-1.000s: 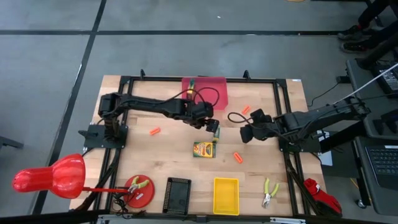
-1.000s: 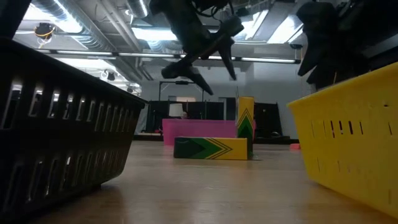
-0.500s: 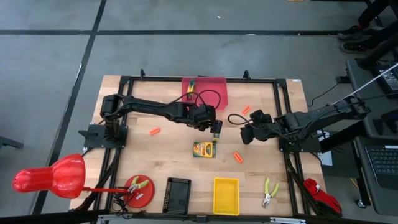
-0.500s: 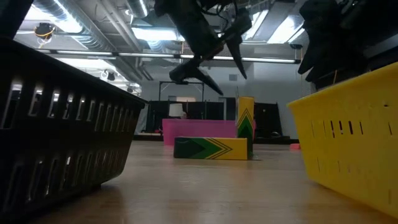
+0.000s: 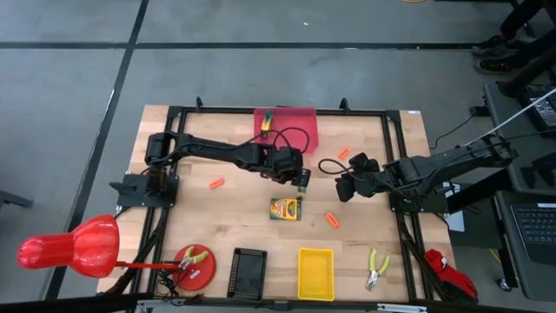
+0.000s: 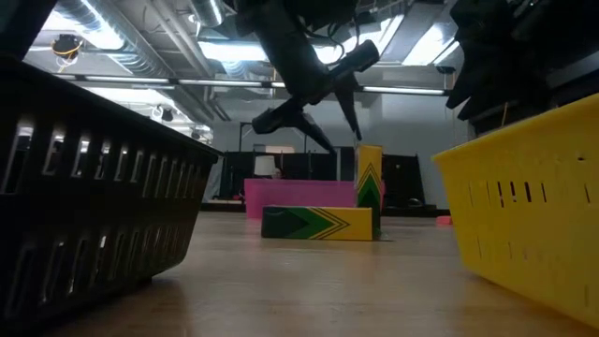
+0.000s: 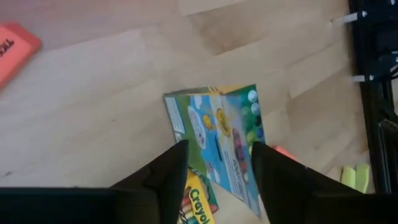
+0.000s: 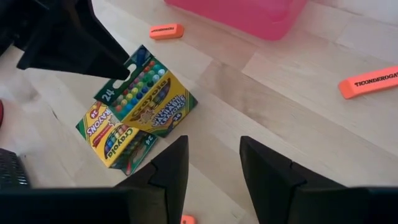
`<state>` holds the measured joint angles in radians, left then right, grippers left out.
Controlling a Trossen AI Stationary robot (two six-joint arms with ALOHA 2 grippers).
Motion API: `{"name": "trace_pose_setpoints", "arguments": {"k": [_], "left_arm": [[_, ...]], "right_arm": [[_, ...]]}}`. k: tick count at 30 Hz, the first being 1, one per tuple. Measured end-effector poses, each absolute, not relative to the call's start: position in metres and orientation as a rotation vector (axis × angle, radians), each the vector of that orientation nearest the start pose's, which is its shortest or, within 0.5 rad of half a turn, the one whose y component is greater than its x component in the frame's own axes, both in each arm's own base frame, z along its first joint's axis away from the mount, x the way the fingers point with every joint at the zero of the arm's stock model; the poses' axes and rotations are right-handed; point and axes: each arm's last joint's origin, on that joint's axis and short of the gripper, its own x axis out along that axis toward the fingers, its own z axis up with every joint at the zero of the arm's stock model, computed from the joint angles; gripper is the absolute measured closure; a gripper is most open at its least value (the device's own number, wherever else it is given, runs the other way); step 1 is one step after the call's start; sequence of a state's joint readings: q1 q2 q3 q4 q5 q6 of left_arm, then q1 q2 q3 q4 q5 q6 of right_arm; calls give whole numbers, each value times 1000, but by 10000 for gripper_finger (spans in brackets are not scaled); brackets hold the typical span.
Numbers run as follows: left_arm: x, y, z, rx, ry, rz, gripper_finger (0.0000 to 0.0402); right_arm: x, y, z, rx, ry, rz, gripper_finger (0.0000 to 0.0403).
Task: Pick & Place School Supplies
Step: Put the yellow crayon box into the red bin
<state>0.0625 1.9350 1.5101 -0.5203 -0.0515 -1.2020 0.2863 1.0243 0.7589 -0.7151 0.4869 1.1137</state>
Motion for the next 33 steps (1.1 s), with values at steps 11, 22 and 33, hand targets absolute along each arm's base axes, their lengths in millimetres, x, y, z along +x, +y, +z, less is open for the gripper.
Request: {"name": "trace_pose_setpoints", "arguments": {"k": [11, 22, 33], "left_arm": [[419, 30, 227, -1088, 751, 630, 325], [421, 34, 228, -1089, 722, 637, 397], [426, 59, 241, -1121, 573, 580, 398]], "right_arm": [[182, 39, 246, 657, 674, -649, 254], [182, 39, 246, 657, 673, -649, 254], [179, 39, 250, 670, 662, -634, 254]]}}
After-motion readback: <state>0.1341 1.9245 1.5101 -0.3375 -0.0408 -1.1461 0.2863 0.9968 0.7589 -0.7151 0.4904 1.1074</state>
